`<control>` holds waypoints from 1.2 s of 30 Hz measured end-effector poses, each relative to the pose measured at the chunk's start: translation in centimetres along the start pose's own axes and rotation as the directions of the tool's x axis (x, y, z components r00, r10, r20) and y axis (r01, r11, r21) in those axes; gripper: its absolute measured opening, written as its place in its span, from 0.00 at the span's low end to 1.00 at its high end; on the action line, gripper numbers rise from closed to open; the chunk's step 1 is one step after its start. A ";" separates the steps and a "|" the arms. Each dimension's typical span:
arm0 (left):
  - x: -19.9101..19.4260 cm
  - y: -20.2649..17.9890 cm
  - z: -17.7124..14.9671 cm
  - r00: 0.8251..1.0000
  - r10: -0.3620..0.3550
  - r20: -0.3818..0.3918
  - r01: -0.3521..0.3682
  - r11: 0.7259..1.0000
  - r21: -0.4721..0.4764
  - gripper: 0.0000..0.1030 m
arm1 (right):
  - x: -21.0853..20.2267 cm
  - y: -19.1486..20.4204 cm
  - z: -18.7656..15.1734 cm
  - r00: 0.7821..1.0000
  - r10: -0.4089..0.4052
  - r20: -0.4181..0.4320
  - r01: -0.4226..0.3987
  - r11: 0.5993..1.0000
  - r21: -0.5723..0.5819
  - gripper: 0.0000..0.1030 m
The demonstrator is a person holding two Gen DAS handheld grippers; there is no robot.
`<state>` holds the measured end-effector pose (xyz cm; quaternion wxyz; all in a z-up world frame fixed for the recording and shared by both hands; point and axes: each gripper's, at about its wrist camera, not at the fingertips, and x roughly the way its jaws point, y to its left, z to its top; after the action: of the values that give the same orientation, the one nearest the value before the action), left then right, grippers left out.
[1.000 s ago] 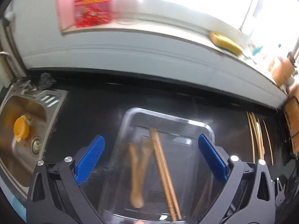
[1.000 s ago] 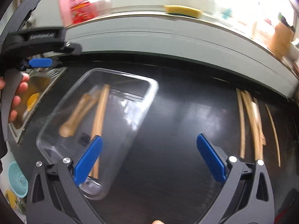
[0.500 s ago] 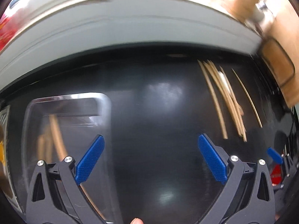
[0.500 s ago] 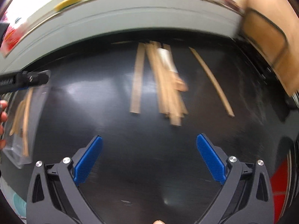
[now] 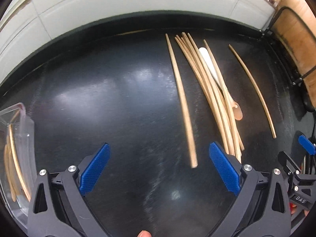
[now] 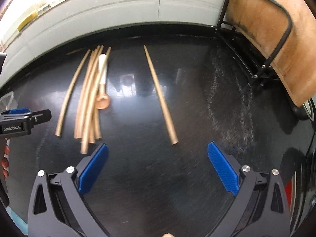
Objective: Organize utensils
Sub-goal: 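Move both open tools back to the remaining chopsticks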
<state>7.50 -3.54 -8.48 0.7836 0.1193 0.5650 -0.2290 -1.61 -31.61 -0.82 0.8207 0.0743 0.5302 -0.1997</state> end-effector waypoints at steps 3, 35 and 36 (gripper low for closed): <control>1.1 -0.7 0.5 0.999 0.033 -0.014 -0.033 0.999 -0.024 0.95 | 1.6 -1.1 0.6 1.000 0.007 -0.027 -0.008 1.000 -0.029 0.95; 6.6 -2.9 5.8 0.988 0.136 -0.068 -0.142 0.985 -0.102 0.95 | 9.8 -1.1 7.9 0.987 0.127 -0.097 -0.140 0.981 -0.131 0.95; 6.7 -3.0 5.9 0.988 0.134 -0.073 -0.141 0.985 -0.098 0.95 | 10.0 -0.9 8.3 0.987 0.128 -0.100 -0.141 0.981 -0.132 0.95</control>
<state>12.68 -10.28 -12.60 0.7836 0.1252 0.5919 -0.1409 8.58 -37.70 -6.18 0.8104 0.0618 0.5734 -0.1029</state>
